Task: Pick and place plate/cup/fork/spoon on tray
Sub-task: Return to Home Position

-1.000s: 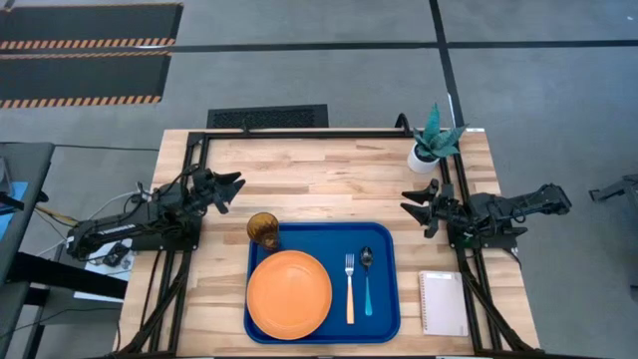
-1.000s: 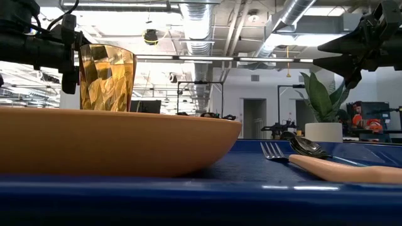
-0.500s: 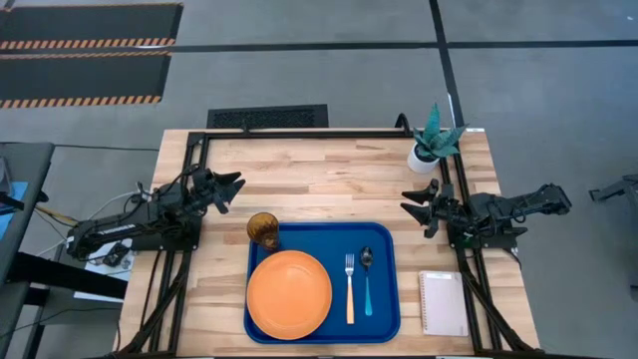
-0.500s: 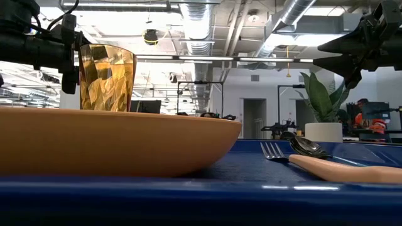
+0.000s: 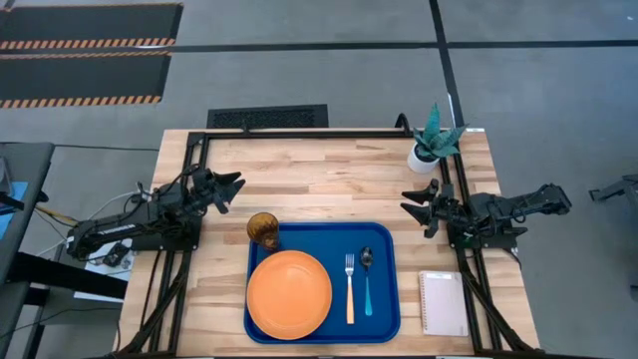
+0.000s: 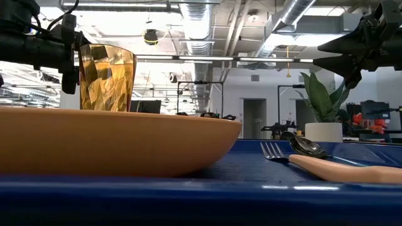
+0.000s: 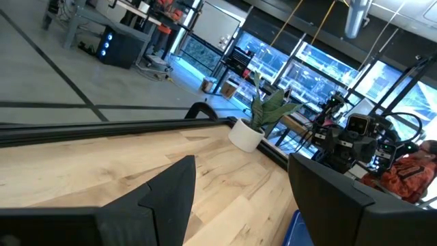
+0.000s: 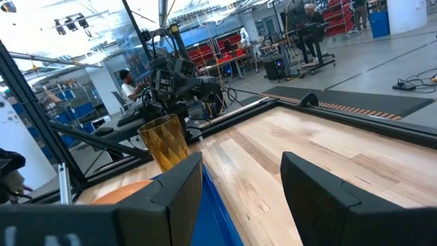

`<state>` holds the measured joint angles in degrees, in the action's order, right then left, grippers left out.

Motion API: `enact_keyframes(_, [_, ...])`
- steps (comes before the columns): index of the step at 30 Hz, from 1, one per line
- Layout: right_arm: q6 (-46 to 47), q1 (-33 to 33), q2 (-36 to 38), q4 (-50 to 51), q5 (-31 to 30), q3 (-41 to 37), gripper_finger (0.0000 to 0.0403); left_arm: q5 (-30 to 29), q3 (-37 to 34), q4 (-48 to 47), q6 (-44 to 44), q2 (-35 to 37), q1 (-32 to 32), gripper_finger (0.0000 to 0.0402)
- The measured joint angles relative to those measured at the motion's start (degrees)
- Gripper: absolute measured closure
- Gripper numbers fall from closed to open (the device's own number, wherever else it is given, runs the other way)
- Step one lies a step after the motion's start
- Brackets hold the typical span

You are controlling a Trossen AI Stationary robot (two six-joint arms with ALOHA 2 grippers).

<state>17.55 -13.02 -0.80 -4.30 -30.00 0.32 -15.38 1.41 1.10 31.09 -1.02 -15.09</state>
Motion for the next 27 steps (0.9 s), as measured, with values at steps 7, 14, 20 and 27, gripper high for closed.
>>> enact_keyframes(7, [0.01,0.0,0.02,0.01,0.0,0.0,0.0182,0.0,0.02,-0.01,0.0,0.0,0.01,0.0178])
enact_keyframes(14, [-0.01,-0.02,0.0,0.0,0.02,0.0,0.0182,-0.04,0.02,-0.01,0.0,0.0,0.93,0.0178])
enact_keyframes(20, [-0.01,0.0,0.0,-0.01,0.02,-0.02,0.0182,-0.02,0.02,0.0,0.0,0.0,1.22,0.0178])
enact_keyframes(27, [0.01,-0.02,0.02,0.0,0.02,0.0,0.0182,-0.02,0.02,0.0,0.0,0.0,1.2,0.0178])
